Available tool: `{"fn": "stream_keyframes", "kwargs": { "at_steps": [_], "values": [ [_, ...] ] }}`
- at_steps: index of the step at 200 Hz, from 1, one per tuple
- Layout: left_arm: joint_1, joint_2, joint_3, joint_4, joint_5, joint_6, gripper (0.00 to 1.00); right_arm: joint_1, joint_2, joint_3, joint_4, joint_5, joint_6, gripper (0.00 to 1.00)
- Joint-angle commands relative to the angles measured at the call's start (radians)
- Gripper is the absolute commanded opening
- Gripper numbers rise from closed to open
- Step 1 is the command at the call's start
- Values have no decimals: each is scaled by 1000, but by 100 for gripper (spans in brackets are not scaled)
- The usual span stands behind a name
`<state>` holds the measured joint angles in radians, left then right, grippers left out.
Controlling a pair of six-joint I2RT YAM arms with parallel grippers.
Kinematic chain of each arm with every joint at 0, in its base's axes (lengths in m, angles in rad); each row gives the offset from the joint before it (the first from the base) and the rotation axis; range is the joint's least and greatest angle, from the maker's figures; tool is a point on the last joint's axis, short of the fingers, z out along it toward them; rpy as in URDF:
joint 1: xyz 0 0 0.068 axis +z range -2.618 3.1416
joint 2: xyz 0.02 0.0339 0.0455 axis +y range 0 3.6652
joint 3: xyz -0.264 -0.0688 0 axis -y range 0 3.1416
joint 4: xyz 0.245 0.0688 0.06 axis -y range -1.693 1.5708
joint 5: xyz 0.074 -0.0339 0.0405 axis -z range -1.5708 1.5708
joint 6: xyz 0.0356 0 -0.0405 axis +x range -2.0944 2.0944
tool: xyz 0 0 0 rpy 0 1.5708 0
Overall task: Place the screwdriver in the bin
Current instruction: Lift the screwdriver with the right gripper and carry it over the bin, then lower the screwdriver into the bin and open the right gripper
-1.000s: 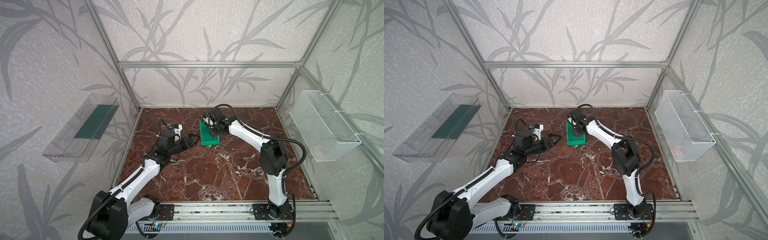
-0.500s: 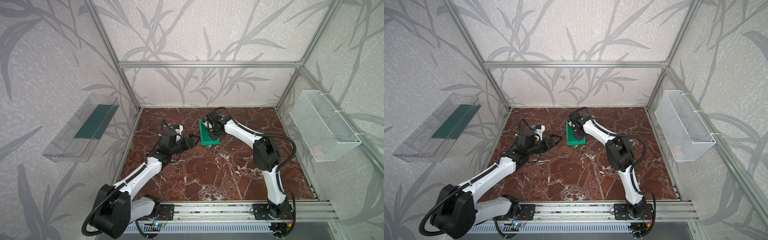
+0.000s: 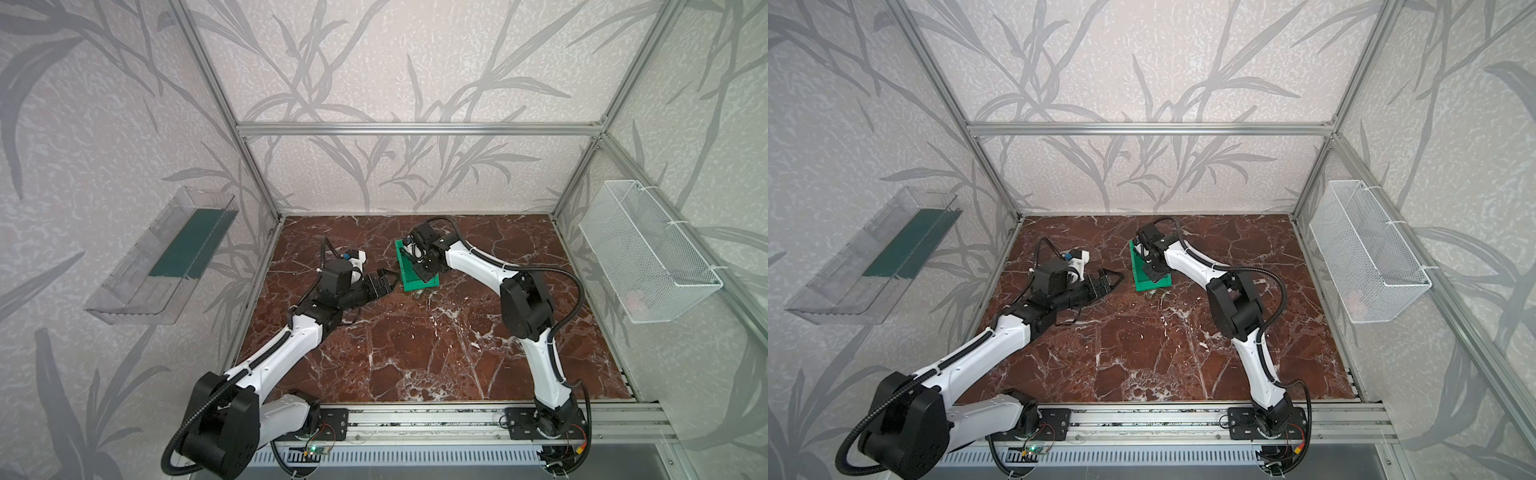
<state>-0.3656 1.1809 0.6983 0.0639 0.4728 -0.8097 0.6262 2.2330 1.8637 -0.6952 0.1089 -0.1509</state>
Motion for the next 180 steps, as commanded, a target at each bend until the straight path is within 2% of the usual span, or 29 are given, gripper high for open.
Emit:
{"fn": "stream_keyframes", "kwargs": {
  "at_steps": [1, 77, 124, 180],
  "values": [
    [-1, -26, 16, -26, -1, 18, 99, -2, -12, -29, 55, -20, -12, 0],
    [-1, -30, 20, -44, -3, 28, 99, -2, -9, -70, 114, 32, -38, 7],
    [-1, -29, 23, -49, -4, 29, 99, -2, -8, -77, 128, 108, -45, 14],
    [-1, -26, 29, -51, -6, 27, 99, -2, -36, -80, 127, 112, -47, 19]
  ]
}}
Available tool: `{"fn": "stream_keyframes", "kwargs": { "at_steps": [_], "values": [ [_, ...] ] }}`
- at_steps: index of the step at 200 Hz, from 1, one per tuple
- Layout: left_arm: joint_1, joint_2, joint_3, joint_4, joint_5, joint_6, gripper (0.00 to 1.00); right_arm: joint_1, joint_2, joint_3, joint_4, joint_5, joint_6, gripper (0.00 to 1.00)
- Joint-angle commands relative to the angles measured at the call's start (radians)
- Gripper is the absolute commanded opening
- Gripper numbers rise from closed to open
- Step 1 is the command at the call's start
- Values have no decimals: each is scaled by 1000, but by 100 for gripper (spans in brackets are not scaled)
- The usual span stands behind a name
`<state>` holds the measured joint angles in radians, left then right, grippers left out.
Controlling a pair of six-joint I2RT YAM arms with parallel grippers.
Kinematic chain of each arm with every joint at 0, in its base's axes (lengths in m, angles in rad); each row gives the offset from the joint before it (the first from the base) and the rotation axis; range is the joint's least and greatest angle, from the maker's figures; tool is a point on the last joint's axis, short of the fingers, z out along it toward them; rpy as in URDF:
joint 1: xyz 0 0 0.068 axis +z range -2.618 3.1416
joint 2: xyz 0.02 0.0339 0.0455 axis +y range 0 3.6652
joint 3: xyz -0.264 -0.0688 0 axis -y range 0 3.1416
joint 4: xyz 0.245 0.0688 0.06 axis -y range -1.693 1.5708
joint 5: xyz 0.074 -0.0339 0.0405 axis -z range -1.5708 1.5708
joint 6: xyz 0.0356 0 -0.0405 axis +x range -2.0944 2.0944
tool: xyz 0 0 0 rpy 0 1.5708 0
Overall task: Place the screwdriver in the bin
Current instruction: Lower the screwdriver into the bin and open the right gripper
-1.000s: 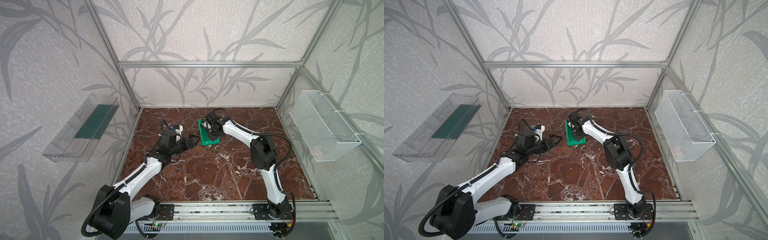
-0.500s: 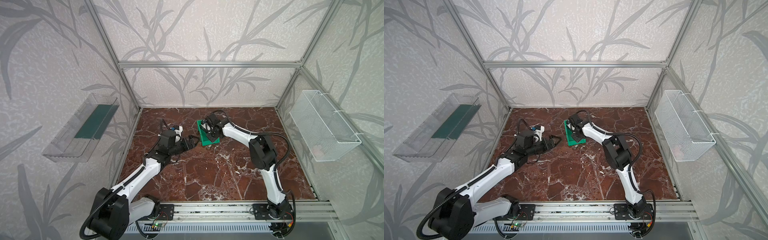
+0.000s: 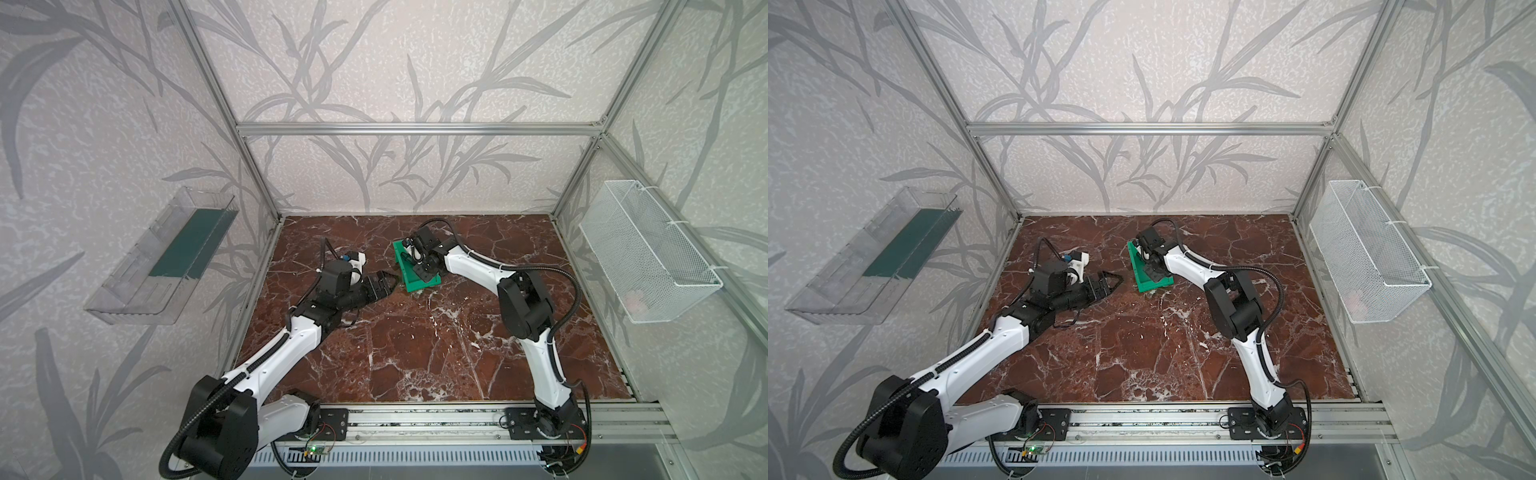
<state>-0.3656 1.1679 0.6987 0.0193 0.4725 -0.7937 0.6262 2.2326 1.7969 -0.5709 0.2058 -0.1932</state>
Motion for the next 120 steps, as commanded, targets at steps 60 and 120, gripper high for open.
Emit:
{"fn": "stream_keyframes", "kwargs": {
  "at_steps": [60, 120],
  "values": [
    [21, -20, 82, -108, -33, 64, 99, -1, -132, -37, 17, -60, 43, 26],
    [187, -65, 150, -284, -57, 124, 99, -9, -314, -137, 74, -114, 100, 30]
  ]
}}
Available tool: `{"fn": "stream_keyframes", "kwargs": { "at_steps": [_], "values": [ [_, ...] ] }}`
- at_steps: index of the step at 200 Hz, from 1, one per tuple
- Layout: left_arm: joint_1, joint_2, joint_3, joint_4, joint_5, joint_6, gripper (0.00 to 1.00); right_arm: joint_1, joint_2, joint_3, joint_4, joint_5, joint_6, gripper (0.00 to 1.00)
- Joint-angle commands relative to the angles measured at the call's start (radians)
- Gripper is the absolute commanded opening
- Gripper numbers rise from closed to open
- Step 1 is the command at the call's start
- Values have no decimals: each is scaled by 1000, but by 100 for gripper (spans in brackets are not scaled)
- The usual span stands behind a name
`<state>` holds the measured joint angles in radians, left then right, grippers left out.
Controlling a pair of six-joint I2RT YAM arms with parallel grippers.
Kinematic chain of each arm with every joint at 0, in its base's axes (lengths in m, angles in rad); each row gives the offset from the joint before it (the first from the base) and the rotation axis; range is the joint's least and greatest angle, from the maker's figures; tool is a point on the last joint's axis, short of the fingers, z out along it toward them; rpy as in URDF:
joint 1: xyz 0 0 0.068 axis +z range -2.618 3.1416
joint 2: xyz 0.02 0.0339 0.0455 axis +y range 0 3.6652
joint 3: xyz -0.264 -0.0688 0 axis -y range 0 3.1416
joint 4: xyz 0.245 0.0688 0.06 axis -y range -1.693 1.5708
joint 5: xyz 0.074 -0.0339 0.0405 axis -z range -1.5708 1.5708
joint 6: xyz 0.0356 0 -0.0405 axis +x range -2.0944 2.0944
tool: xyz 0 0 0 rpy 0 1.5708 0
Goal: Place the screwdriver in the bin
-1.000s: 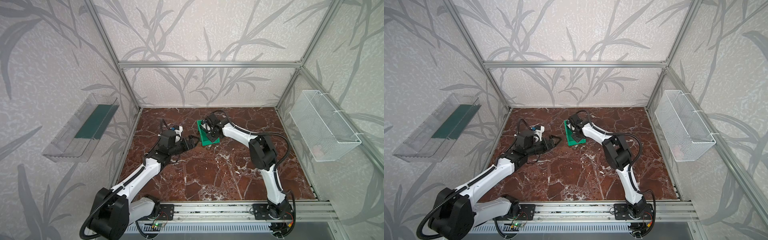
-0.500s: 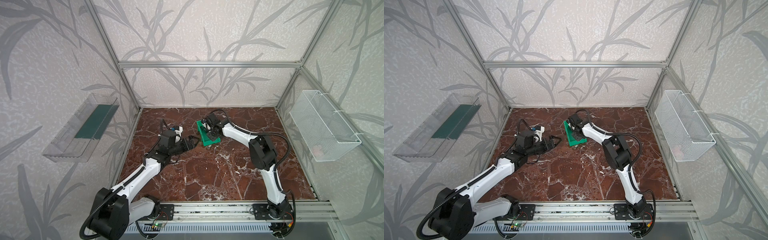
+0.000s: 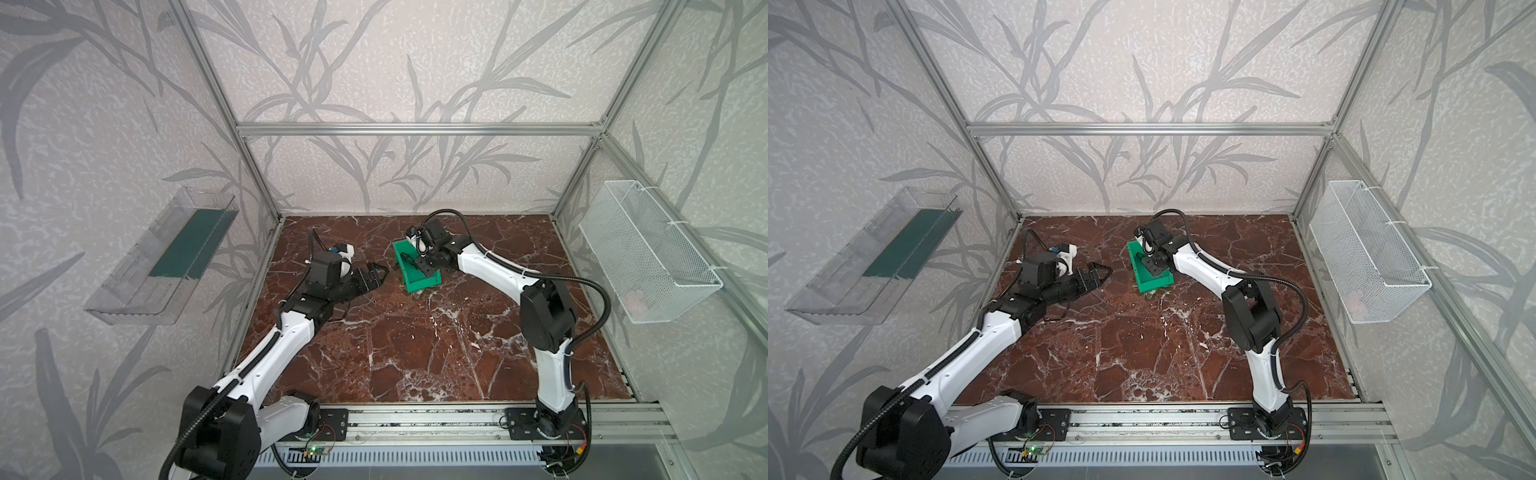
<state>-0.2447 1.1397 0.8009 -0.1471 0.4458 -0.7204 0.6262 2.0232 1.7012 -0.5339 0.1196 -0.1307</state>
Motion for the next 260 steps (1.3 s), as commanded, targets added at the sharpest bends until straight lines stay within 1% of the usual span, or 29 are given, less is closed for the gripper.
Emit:
{"fn": "stream_keyframes", "kwargs": {
  "at_steps": [1, 16, 34, 44, 48, 57, 61, 67, 71, 76, 80, 86, 90, 98, 101, 110, 113, 124, 128, 142, 159, 170, 177, 191, 208, 220, 230, 246, 260],
  "values": [
    [70, -38, 52, -120, -32, 53, 99, -8, -108, -43, 38, -28, 39, 30],
    [125, -55, 91, -198, -67, 93, 99, -26, -179, -103, 73, -41, 66, 31],
    [161, -88, 131, -258, -127, 163, 99, -72, -280, -199, 131, -77, 118, 31],
    [170, -109, 138, -263, -165, 198, 99, -109, -350, -260, 170, -98, 153, 35],
    [174, -120, 140, -259, -180, 212, 99, -125, -376, -285, 184, -106, 167, 39],
    [181, -136, 142, -249, -221, 241, 99, -167, -431, -343, 217, -126, 202, 42],
    [183, -144, 144, -246, -242, 253, 99, -188, -455, -368, 234, -131, 218, 47],
    [186, -155, 145, -235, -278, 269, 99, -219, -491, -411, 260, -140, 241, 50],
    [190, -161, 144, -227, -303, 278, 99, -240, -515, -438, 276, -144, 259, 56],
    [193, -167, 143, -216, -329, 287, 99, -267, -543, -471, 295, -148, 283, 58],
    [195, -172, 141, -205, -349, 296, 99, -289, -564, -498, 307, -148, 298, 65],
    [198, -178, 134, -187, -371, 313, 99, -320, -594, -534, 323, -148, 322, 68],
    [200, -179, 130, -172, -388, 324, 99, -340, -613, -557, 331, -145, 336, 73],
    [202, -180, 118, -146, -426, 345, 99, -377, -646, -603, 345, -139, 370, 76],
    [203, -180, 111, -135, -441, 352, 99, -390, -657, -619, 351, -129, 381, 79],
    [207, -176, 85, -100, -497, 373, 99, -414, -690, -674, 370, -85, 400, 83],
    [210, -173, 76, -87, -515, 382, 99, -420, -700, -691, 374, -59, 407, 86],
    [217, -163, 48, -55, -588, 419, 99, -428, -733, -751, 380, 62, 435, 89],
    [221, -156, 37, -44, -624, 428, 99, -430, -743, -772, 382, 106, 447, 93],
    [229, -140, -14, 9, -743, 454, 99, -431, -767, -856, 409, 233, 470, 100],
    [232, -125, -110, 133, -857, 489, 99, -431, -767, -964, 477, 351, 468, 99],
    [232, -102, -191, 263, -920, 505, 99, -430, -754, -1028, 548, 388, 442, 99],
    [235, -86, -235, 335, -949, 520, 99, -429, -744, -1058, 591, 401, 395, 99],
    [241, -51, -266, 369, -987, 525, 99, -414, -721, -1102, 656, 464, 344, 99],
    [245, -17, -252, 362, -1000, 533, 99, -401, -700, -1136, 714, 543, 300, 99],
    [257, 25, -265, 409, -1001, 560, 99, -401, -688, -1167, 782, 555, 281, 99],
    [282, 61, -260, 387, -995, 532, 99, -396, -682, -1178, 829, 570, 272, 99],
    [319, 105, -262, 378, -961, 484, 99, -395, -672, -1203, 937, 544, 242, 99],
    [337, 140, -264, 430, -917, 500, 99, -395, -646, -1210, 1012, 526, 189, 99]
  ]
}}
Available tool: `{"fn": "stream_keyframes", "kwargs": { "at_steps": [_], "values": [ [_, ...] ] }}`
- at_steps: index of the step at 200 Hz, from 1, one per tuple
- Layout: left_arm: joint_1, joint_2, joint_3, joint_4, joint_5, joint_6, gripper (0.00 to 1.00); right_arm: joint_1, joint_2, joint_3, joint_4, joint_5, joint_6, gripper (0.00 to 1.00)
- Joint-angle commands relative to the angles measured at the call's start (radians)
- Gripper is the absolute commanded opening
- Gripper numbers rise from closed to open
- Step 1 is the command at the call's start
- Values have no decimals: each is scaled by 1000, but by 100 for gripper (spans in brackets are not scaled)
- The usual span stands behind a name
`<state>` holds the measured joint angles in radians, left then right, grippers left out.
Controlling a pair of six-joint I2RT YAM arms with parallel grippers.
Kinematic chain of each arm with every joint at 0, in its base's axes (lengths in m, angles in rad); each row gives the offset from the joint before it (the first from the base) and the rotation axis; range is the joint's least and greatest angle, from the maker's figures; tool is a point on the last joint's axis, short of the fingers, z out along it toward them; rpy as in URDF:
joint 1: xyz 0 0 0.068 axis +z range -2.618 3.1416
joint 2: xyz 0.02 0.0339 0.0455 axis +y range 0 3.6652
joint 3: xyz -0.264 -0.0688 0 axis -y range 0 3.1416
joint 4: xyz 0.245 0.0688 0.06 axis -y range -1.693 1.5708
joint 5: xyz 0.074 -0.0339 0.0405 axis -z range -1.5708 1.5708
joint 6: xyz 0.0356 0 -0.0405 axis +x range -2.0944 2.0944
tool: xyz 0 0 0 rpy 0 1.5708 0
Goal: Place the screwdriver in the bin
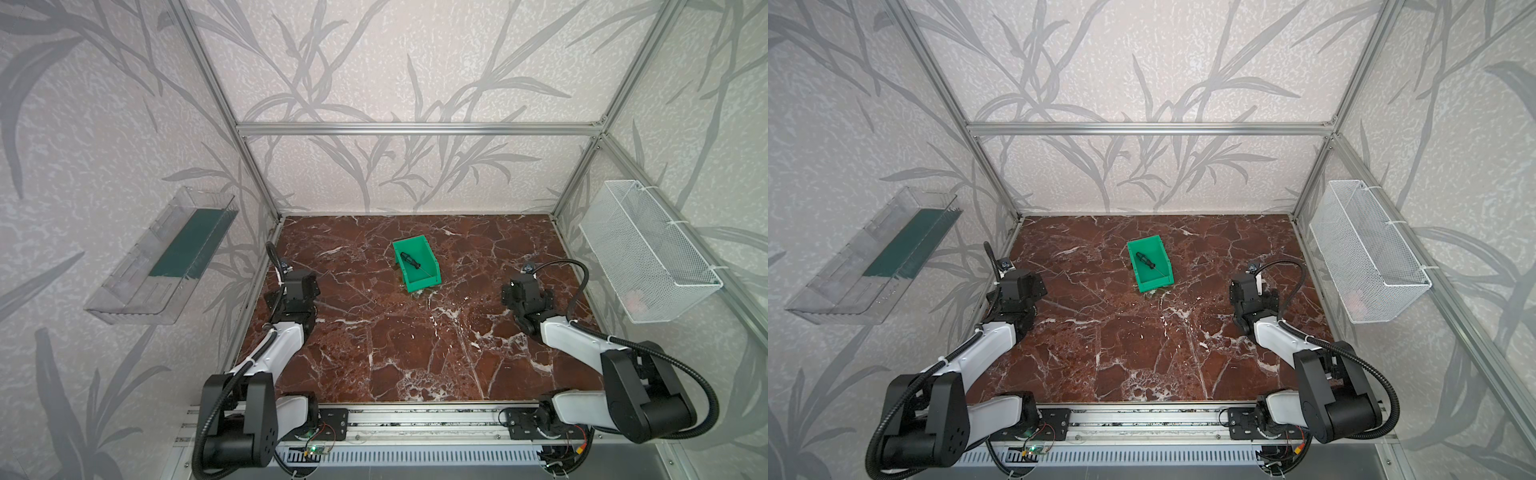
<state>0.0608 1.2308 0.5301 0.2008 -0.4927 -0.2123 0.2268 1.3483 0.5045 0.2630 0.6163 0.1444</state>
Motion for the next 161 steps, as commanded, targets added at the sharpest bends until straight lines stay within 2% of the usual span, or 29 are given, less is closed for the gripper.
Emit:
{"fn": "stream_keyframes", "kwargs": {
  "at_steps": [1, 35, 50, 59, 70, 82, 90, 96, 109, 119, 122, 133, 136, 143, 149, 161],
  "values": [
    [32, 53, 6, 86, 22, -8, 99, 5, 30, -14, 219, 29, -89, 99],
    [43, 191, 17, 225, 105, -65, 99, 5, 57, -9, 262, -11, -107, 99],
    [42, 259, 29, 289, 167, -13, 99, 5, 69, -90, 437, -43, -126, 99],
    [40, 262, 54, 238, 204, -6, 99, 5, 76, -129, 529, -88, -146, 99],
    [40, 275, 67, 229, 230, 10, 99, 6, 79, -145, 561, -166, -173, 99],
    [39, 282, 51, 284, 338, 71, 99, 8, 99, -150, 597, -185, -195, 99],
    [20, 281, 24, 329, 451, 137, 99, 8, 102, -154, 608, -189, -199, 99],
    [0, 282, -20, 413, 489, 184, 99, 7, 100, -155, 605, -195, -200, 99],
    [-21, 292, -140, 608, 462, 184, 99, -4, 103, -168, 625, -235, -197, 99],
    [-25, 360, -228, 906, 410, 182, 99, -31, 159, -169, 676, -307, -197, 99],
    [-22, 362, -235, 943, 397, 175, 99, -35, 190, -164, 709, -300, -201, 99],
    [-22, 307, -200, 803, 291, 118, 99, -43, 263, -150, 799, -316, -231, 99],
    [-22, 298, -182, 749, 257, 107, 99, -51, 256, -154, 788, -329, -225, 100],
    [-26, 286, -153, 664, 266, 115, 99, -64, 234, -137, 715, -332, -200, 99],
    [-31, 292, -151, 656, 260, 121, 99, -70, 218, -126, 669, -337, -190, 99],
    [-32, 324, -175, 754, 263, 136, 99, -71, 199, -112, 613, -341, -186, 99]
  ]
}}
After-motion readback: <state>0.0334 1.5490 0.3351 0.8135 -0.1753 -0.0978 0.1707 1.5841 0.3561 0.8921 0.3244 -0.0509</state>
